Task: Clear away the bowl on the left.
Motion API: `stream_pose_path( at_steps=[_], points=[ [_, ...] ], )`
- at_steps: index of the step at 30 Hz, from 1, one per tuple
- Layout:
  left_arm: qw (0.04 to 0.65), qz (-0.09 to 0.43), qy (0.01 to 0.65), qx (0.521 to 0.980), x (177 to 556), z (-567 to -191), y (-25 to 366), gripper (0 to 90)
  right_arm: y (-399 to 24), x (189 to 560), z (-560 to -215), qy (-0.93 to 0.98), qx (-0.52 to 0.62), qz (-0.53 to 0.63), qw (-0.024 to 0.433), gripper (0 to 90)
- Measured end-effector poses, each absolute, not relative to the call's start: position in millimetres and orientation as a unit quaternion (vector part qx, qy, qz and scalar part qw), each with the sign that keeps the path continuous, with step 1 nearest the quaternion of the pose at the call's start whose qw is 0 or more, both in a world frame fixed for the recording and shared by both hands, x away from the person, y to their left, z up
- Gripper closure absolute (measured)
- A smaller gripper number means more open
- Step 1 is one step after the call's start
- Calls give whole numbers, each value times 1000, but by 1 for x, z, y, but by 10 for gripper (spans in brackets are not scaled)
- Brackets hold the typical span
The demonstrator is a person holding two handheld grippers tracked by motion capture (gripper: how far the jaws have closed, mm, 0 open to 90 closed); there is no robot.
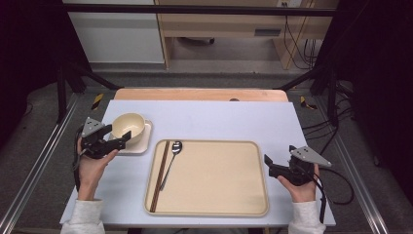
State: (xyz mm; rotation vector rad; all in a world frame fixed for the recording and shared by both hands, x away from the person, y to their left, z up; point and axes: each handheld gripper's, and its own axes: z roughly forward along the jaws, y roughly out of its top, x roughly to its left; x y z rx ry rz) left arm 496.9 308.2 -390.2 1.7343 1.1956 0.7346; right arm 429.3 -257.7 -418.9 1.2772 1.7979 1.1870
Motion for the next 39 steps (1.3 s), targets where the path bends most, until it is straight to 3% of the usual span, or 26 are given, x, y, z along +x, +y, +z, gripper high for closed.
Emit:
stream_pose_path(
  at_steps=[21, 39],
  points=[
    [407, 294, 531, 683, 542, -411, 339, 279, -257, 431, -420, 684, 484, 446, 314, 62],
    [374, 268, 558, 691, 571, -443, 350, 444, -256, 433, -423, 688, 484, 440, 313, 62]
  ],
)
